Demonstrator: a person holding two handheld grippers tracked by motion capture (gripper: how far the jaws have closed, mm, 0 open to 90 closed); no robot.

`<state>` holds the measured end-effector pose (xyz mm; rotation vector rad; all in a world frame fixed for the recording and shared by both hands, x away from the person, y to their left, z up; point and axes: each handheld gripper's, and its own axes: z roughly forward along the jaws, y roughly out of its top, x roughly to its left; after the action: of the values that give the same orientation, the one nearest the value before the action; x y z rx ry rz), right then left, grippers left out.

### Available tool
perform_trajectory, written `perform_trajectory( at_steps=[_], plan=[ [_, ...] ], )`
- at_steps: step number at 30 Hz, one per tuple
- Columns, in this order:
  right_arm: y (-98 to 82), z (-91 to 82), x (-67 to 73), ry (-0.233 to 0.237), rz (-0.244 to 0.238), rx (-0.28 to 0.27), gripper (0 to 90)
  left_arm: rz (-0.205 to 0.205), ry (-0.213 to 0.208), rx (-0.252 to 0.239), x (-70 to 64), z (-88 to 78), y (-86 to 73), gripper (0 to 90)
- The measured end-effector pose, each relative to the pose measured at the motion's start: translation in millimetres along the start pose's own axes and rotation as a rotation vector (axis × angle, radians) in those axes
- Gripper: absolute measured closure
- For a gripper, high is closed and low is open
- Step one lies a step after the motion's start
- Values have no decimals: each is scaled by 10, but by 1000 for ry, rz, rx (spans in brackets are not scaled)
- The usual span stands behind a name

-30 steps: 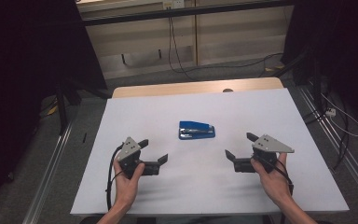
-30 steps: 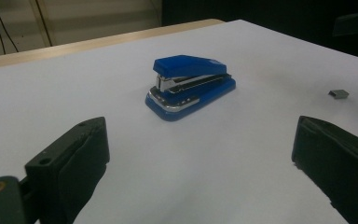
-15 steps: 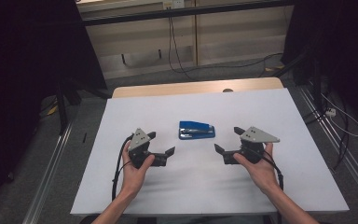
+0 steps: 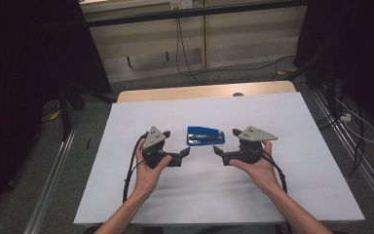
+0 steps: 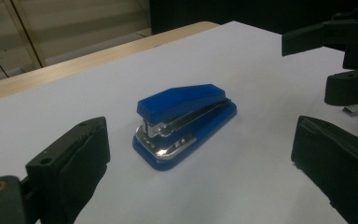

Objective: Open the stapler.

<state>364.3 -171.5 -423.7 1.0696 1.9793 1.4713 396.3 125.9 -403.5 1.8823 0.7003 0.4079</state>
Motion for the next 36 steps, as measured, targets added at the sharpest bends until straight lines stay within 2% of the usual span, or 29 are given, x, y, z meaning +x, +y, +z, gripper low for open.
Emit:
perform_trajectory(
  at_steps=[2,7,12,14,17,19,20,24,26,27,29,31,32,33,36],
  plan=[
    [11,70,-8,6,0,9,64,-23,-3,-3,22,41,20,50],
    [26,158,-26,13,-3,14,93,3,17,3,65,101,46,52],
    [54,215,-43,17,-14,7,114,-8,20,-7,143,157,58,52],
    [56,254,-43,22,-29,-2,121,-11,9,-28,197,183,51,60],
    [34,319,-49,21,-24,0,113,-13,38,-3,282,247,21,60],
    [30,368,-43,12,-24,10,111,-11,40,3,306,281,20,60],
    [37,391,-39,-2,-41,18,116,-4,41,6,323,300,26,60],
    [67,440,-39,5,-35,24,136,0,49,17,373,376,40,60],
    [86,467,-38,12,-30,19,168,1,57,20,415,407,41,60],
    [94,492,-35,10,-29,17,195,-19,58,16,452,423,25,60],
    [94,503,-32,11,-30,11,214,-26,58,16,464,430,13,60],
    [79,528,-22,28,-27,9,317,-37,40,26,472,427,-7,57],
    [79,528,-22,28,-27,9,317,-37,40,26,472,427,-7,58],
    [62,546,-8,26,-29,12,330,-21,46,25,456,420,1,57],
    [52,557,5,35,-32,13,406,-24,36,33,439,429,0,56]
  ],
)
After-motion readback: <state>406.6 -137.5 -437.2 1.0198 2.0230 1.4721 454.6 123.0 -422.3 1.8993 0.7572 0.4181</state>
